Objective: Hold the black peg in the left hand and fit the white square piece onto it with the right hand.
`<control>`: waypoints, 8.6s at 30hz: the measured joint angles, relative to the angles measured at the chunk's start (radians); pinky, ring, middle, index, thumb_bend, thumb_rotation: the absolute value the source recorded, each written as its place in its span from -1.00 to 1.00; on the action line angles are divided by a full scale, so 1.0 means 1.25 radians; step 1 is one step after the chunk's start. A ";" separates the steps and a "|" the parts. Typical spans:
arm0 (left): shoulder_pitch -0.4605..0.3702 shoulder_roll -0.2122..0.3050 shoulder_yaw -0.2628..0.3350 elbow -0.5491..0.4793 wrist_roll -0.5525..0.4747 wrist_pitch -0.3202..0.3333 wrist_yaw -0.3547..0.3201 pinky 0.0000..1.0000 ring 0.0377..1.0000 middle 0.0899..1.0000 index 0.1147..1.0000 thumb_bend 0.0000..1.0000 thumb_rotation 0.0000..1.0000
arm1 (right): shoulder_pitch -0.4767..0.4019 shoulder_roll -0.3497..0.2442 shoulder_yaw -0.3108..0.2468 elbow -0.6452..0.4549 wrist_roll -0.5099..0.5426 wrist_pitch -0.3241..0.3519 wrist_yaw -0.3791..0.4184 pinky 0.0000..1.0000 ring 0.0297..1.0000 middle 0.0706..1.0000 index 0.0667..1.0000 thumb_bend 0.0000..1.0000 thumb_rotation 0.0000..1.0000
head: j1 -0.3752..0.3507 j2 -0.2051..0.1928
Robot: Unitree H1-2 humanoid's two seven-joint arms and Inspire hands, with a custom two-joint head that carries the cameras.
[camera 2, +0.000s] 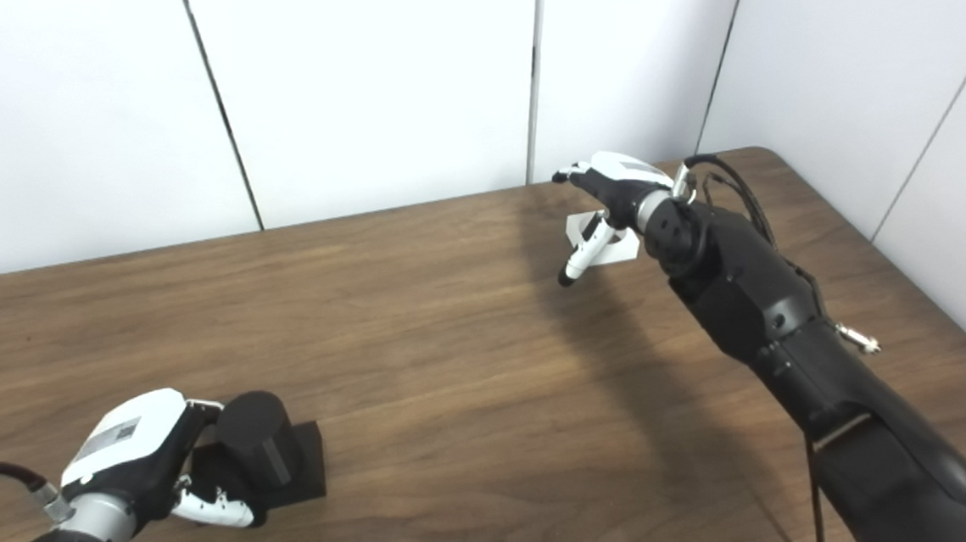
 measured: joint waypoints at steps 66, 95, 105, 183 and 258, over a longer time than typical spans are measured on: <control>0.001 0.017 -0.009 -0.012 -0.004 0.017 -0.010 0.66 0.76 0.63 -0.16 0.05 -0.89 | -0.086 0.007 0.117 0.262 -0.201 -0.204 -0.123 0.58 0.59 0.38 -0.11 0.05 -0.74 | 0.010 0.022; 0.007 -0.065 -0.036 -0.011 0.116 0.020 -0.014 0.64 0.74 0.63 -0.16 0.04 -0.90 | -0.039 0.080 0.115 -0.333 -0.224 -0.195 0.224 1.00 0.64 0.45 -0.11 0.05 -0.72 | 0.226 0.064; 0.006 -0.084 -0.037 0.004 0.132 0.019 0.005 0.69 0.76 0.63 -0.16 0.04 -0.90 | -0.037 0.129 0.079 -0.464 -0.178 -0.202 0.302 1.00 0.70 0.48 -0.11 0.05 -0.72 | 0.241 0.056; 0.015 -0.158 -0.058 0.052 0.176 0.052 0.064 0.62 0.73 0.61 -0.16 0.04 -0.90 | 0.037 0.288 0.132 -0.425 -0.145 -0.360 0.245 1.00 0.75 0.49 -0.11 0.05 -0.73 | 0.388 0.093; -0.099 -0.137 0.087 -0.029 0.100 0.035 -0.219 0.76 0.89 0.84 0.92 1.00 -0.20 | -0.011 0.254 0.043 -0.395 0.005 -0.247 0.375 0.98 0.85 0.73 0.61 1.00 -0.28 | 0.409 0.072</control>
